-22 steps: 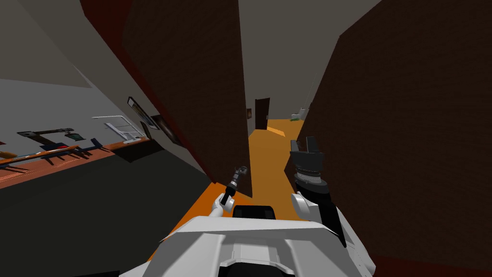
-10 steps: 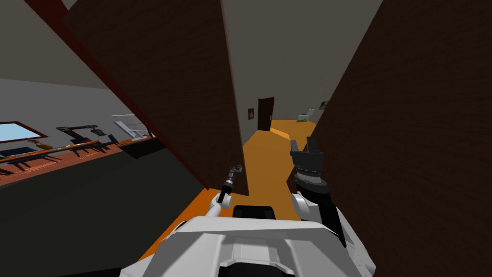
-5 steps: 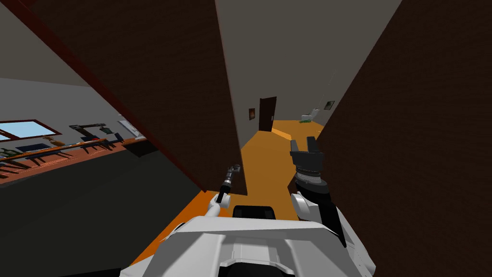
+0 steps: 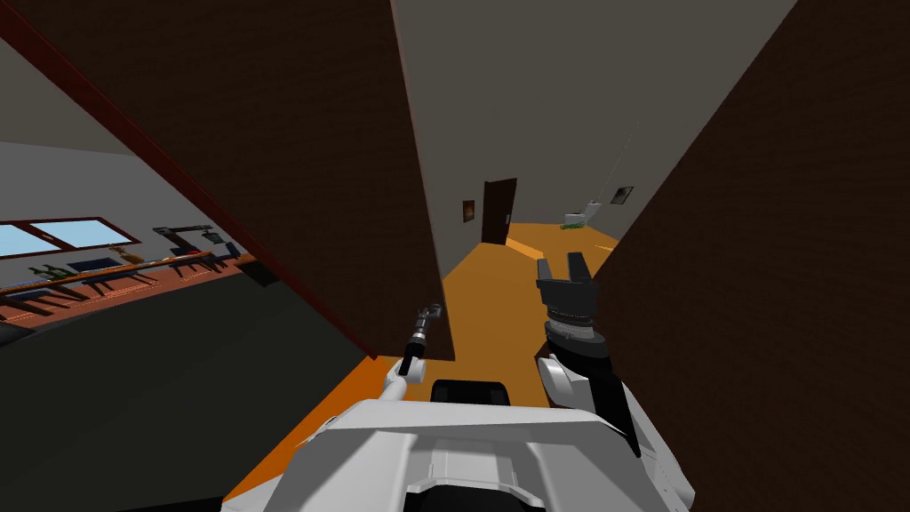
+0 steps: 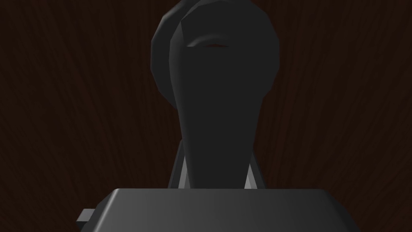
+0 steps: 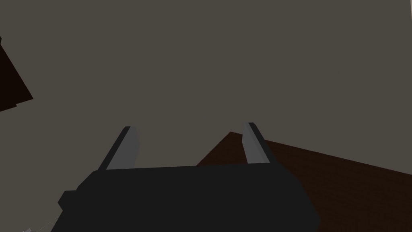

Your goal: Push the door open

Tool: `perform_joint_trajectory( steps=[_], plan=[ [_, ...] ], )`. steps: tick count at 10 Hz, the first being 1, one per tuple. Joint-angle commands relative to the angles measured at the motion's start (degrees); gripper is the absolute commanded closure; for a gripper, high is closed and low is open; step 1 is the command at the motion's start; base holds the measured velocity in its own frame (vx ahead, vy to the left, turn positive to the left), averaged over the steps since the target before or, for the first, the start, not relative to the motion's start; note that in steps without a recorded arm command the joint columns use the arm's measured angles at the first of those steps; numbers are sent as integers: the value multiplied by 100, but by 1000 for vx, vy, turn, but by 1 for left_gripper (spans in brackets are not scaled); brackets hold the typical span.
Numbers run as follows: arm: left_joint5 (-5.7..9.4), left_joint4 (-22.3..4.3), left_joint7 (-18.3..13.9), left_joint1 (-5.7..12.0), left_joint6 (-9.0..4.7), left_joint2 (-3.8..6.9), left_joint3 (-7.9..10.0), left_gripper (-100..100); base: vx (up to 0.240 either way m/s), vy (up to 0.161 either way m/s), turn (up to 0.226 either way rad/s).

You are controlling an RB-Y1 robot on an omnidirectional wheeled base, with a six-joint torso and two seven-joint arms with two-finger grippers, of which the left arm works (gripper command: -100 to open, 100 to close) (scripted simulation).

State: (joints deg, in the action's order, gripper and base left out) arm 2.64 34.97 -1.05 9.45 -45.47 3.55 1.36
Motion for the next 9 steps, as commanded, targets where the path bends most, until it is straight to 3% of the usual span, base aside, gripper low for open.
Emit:
perform_joint_trajectory(
  steps=[1,3,7,9],
  plan=[
    [21,-2,21,45,-10,-68,36,100,158,-84,45],
    [75,-29,42,21,-23,50,139,100,89,-27,40],
    [141,-37,85,18,-27,101,257,100,165,-56,36],
    [226,-48,141,15,-32,151,408,100,185,-75,54]
  ],
)
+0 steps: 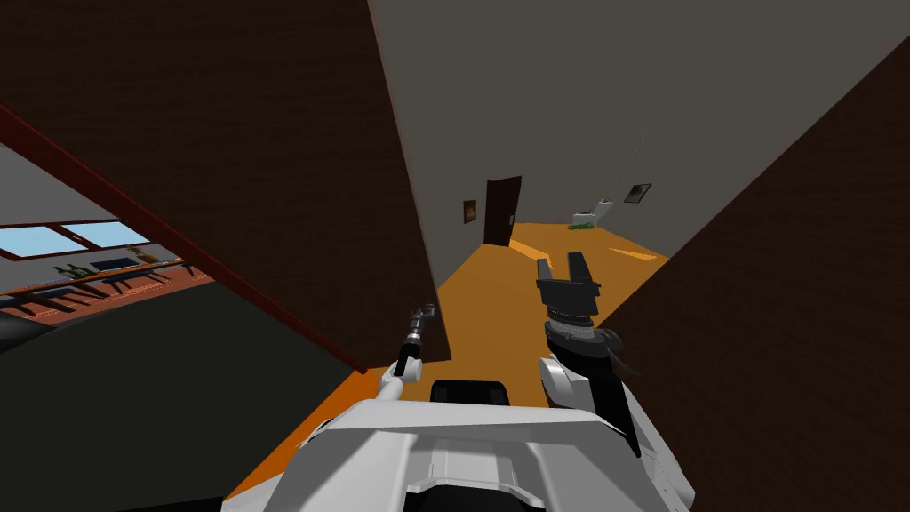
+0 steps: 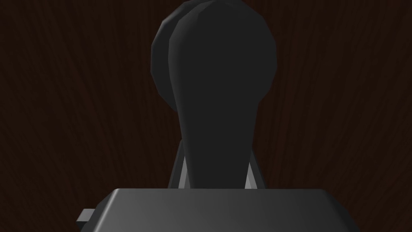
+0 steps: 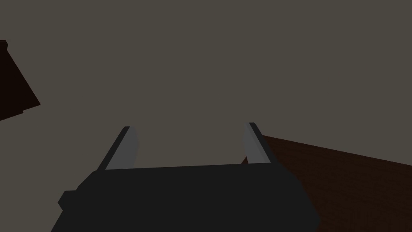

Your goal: Push the door open

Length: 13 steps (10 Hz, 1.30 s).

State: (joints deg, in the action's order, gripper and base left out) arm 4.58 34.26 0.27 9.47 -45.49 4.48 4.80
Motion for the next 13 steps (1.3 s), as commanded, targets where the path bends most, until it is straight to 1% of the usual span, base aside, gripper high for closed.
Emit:
perform_joint_trajectory(
  steps=[1,5,7,8,9,11,13],
  plan=[
    [65,19,30,12,-31,73,121,100,230,-77,58],
    [204,2,121,6,-40,121,367,100,198,-58,53],
    [276,-7,168,4,-44,136,495,100,192,-98,64],
    [276,-7,168,4,-44,136,495,100,122,-63,45],
    [348,-16,214,1,-48,146,620,100,172,-45,57],
    [399,-22,247,-1,-52,150,711,100,179,-73,65],
    [399,-22,247,-1,-52,150,711,100,86,-23,19]
  ],
)
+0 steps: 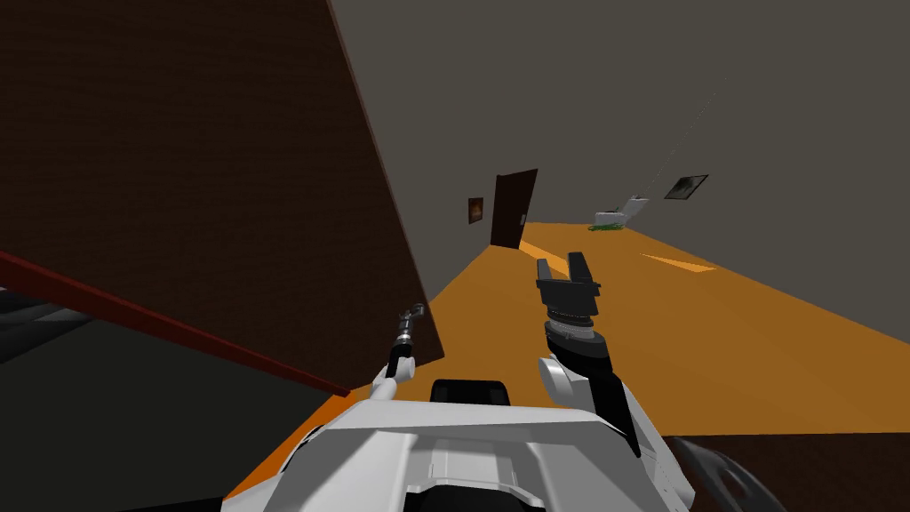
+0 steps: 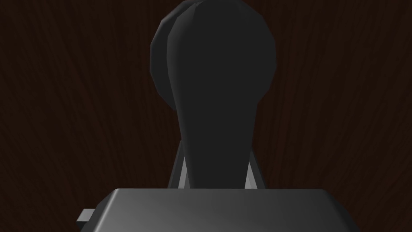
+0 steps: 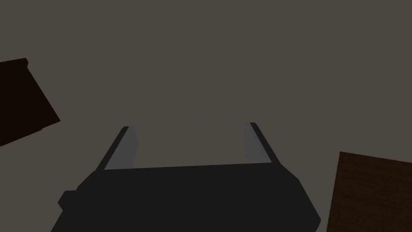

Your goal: Push the door open

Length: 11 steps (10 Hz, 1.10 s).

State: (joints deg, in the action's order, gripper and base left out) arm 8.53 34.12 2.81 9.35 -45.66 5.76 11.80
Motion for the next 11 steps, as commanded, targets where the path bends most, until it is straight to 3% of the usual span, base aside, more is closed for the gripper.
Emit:
perform_joint_trajectory(
  steps=[1,8,11],
  plan=[
    [69,-16,36,9,-39,24,125,100,126,-79,37],
    [241,-38,148,3,-50,8,429,100,176,-64,63],
    [331,-62,192,-51,-58,80,583,100,141,-20,53]
  ],
)
